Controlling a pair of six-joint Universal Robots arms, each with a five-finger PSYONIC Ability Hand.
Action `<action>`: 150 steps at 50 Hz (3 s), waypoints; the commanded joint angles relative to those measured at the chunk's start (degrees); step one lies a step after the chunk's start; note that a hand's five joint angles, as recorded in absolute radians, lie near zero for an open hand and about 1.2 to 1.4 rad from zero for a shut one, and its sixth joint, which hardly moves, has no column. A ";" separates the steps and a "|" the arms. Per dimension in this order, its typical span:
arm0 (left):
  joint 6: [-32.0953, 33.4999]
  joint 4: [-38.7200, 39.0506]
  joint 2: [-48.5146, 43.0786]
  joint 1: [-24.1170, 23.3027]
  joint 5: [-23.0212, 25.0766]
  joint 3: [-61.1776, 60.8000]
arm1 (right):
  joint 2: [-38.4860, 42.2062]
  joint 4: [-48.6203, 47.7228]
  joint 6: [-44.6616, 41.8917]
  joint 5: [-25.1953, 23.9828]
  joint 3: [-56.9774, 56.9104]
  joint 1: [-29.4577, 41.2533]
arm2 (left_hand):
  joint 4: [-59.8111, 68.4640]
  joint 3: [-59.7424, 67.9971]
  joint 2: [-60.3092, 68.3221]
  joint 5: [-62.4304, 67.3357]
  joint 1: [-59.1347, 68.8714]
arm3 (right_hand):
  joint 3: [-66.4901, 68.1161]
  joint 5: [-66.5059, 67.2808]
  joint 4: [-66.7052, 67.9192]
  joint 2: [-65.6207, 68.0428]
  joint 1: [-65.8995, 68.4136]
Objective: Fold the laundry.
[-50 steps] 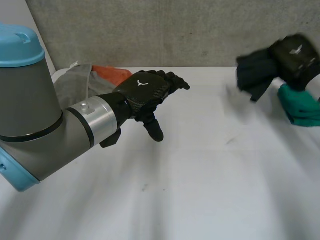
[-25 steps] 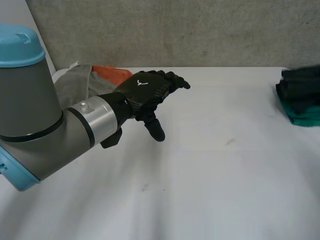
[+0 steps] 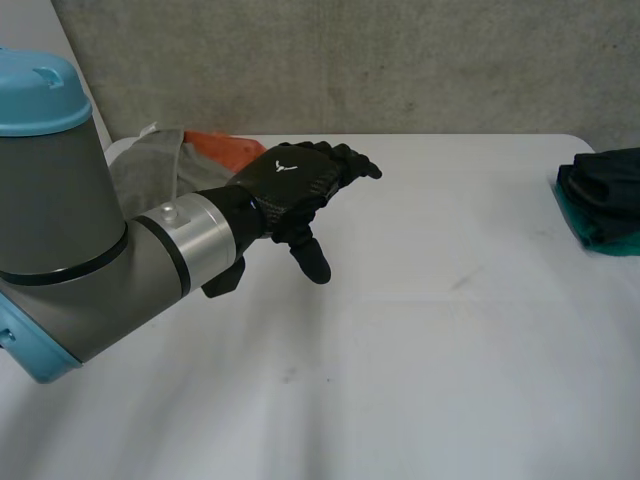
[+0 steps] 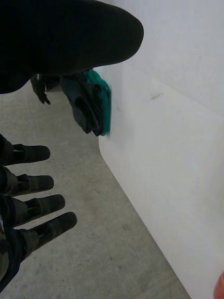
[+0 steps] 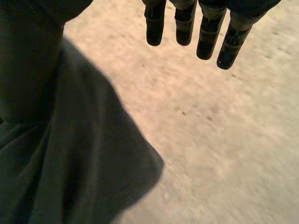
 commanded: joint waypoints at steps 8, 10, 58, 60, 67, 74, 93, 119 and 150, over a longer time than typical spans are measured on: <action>-0.09 0.00 0.90 -0.06 -0.03 -0.01 | -9.14 24.90 -42.29 21.14 1.81 -9.29 | -0.72 -1.39 -0.76 -0.67 -1.14 | -2.17 -3.90 -3.45 -2.73 -1.70; -0.09 0.00 1.16 0.03 0.06 -0.01 | -11.24 24.65 -50.53 29.64 1.37 -8.86 | -0.89 -1.55 -0.92 -0.84 -1.31 | -2.17 -3.90 -3.45 -2.73 -1.70; 27.16 19.25 -34.78 35.45 0.23 18.18 | -42.72 13.04 -24.92 26.80 59.11 49.77 | -0.89 -1.56 -0.93 -0.84 -1.31 | -2.17 -3.90 -3.45 -2.73 -1.70; 27.07 19.34 -36.18 35.45 1.02 19.40 | -42.63 13.04 -24.92 26.88 59.02 49.77 | -0.89 -1.56 -0.92 -0.84 -1.31 | -2.17 -3.90 -3.45 -2.73 -1.70; 27.16 17.59 -42.16 35.54 2.69 25.82 | -42.63 13.04 -24.92 26.89 59.11 49.24 | 0.62 -0.04 0.59 0.67 0.20 | -2.17 -3.90 -3.45 -2.73 -1.70; 27.51 13.19 -43.84 35.54 2.87 28.55 | -42.55 13.04 -24.92 26.89 59.20 48.54 | 2.30 1.64 2.27 2.35 1.88 | -2.17 -3.90 -3.45 -2.73 -1.70; 27.60 13.63 -49.02 35.54 -0.03 36.28 | -41.84 13.22 -24.92 26.80 59.11 47.75 | 51.89 51.22 51.85 51.94 51.47 | -2.17 -3.90 -3.45 -2.73 -1.70; 0.20 24.62 -10.72 9.53 -10.58 -0.35 | -42.55 13.22 -24.66 33.56 57.53 43.80 | 67.38 66.72 67.35 67.43 66.96 | -2.17 -3.90 -3.45 -2.73 -1.70; -1.41 21.10 -5.25 2.66 -7.06 -4.76 | -45.01 40.00 -22.46 31.20 46.20 39.14 | 1.46 0.80 1.43 1.51 1.04 | -2.17 -3.90 -3.45 -2.73 -1.70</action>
